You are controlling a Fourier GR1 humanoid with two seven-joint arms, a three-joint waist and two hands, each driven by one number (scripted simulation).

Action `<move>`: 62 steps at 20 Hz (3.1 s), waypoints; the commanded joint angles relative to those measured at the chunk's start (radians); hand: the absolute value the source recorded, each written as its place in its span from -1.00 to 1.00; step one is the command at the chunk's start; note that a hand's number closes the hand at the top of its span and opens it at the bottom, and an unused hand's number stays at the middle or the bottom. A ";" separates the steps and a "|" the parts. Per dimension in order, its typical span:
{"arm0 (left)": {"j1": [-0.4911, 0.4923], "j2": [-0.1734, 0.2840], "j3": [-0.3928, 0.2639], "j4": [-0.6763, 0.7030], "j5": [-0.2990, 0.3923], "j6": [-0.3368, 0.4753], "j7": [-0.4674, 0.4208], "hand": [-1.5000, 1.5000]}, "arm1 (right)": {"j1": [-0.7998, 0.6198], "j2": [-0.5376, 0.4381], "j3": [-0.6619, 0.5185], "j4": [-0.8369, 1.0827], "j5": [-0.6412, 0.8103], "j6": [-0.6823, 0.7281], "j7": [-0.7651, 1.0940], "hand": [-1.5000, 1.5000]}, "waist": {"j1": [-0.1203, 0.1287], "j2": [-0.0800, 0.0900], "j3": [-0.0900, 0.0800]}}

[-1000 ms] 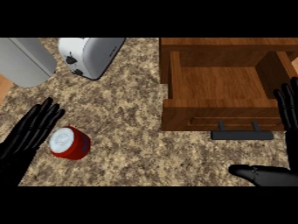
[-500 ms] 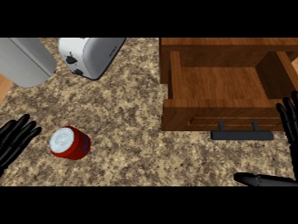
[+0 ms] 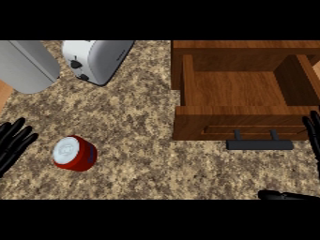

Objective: Pick up the can, place it into the drawer and close the drawer

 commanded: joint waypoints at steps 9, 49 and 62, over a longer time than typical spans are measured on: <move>-0.020 -0.067 0.040 0.242 -0.142 -0.147 -0.163 -1.00 | 0.070 -0.034 -0.124 0.019 -0.112 0.101 -0.063 -1.00 | -0.002 0.000 0.000; -0.257 -0.044 0.074 1.018 -0.598 -0.106 -0.759 -1.00 | 0.063 0.059 -0.104 -0.009 -0.010 0.133 -0.085 -1.00 | -0.003 0.000 0.000; -0.460 -0.003 0.083 1.451 -0.671 -0.022 -0.965 -1.00 | 0.063 0.008 -0.178 0.063 -0.076 0.186 -0.134 -1.00 | -0.011 0.002 -0.001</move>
